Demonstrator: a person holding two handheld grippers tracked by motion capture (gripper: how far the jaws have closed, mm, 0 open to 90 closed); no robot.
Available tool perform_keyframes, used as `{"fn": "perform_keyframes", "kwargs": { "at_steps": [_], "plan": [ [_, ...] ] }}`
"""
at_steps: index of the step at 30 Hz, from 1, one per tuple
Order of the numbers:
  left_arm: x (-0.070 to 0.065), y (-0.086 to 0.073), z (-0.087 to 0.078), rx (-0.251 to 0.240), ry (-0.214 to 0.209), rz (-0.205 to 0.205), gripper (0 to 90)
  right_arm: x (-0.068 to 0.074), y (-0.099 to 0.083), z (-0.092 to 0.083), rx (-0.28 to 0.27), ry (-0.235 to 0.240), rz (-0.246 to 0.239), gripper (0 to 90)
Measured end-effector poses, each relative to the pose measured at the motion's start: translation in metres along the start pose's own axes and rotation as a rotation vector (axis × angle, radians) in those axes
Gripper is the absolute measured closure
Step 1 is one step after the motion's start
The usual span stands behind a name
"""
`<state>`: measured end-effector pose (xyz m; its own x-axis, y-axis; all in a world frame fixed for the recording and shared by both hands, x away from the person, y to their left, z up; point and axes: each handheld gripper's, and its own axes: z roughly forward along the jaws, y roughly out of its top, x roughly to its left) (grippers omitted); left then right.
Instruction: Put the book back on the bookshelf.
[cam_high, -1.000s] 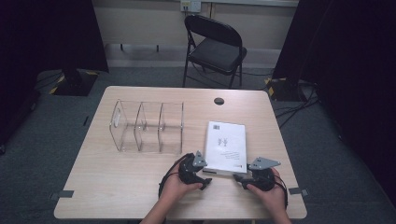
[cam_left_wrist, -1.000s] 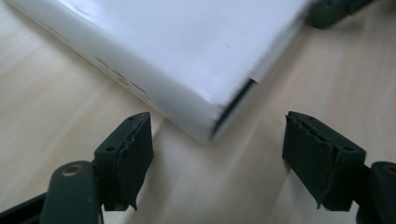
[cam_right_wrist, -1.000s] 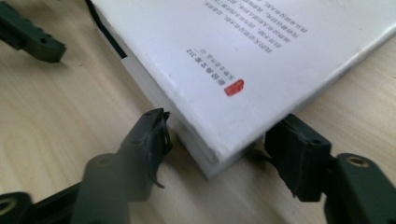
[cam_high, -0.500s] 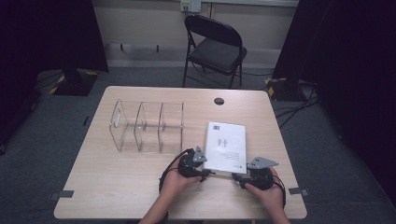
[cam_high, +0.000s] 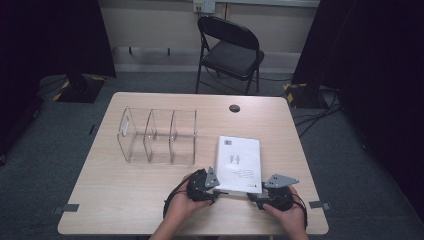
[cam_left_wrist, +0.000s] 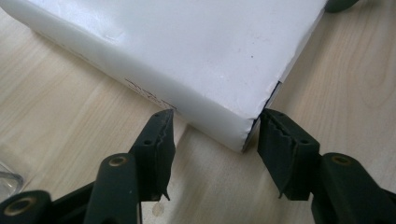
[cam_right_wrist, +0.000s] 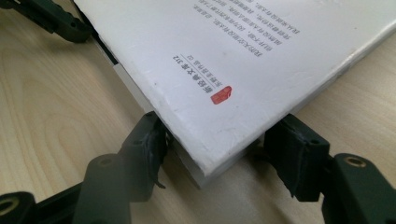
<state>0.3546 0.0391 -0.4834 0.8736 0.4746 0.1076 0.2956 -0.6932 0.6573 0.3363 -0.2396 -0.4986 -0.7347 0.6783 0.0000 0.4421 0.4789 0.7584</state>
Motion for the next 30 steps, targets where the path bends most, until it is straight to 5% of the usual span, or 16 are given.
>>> {"fn": "perform_keyframes", "kwargs": {
  "at_steps": [20, 24, 28, 30],
  "plan": [
    [0.0063, 0.0026, 0.0044, 0.011, -0.024, -0.056, 37.7, -0.0049, 0.0072, -0.0053, -0.003, 0.037, -0.002, 41.1],
    [0.0064, 0.0013, 0.0054, -0.001, -0.035, -0.062, 36.4, -0.0049, 0.009, -0.0086, -0.032, 0.052, 0.006, 48.6],
    [0.0044, 0.002, 0.008, -0.005, -0.026, -0.066, 28.9, -0.0046, 0.0095, -0.0081, -0.03, 0.052, 0.0, 48.6],
    [0.0053, 0.0035, 0.0069, 0.031, -0.022, -0.073, 22.4, -0.0047, 0.0099, -0.0084, -0.031, 0.051, 0.003, 48.7]
  ]
}}
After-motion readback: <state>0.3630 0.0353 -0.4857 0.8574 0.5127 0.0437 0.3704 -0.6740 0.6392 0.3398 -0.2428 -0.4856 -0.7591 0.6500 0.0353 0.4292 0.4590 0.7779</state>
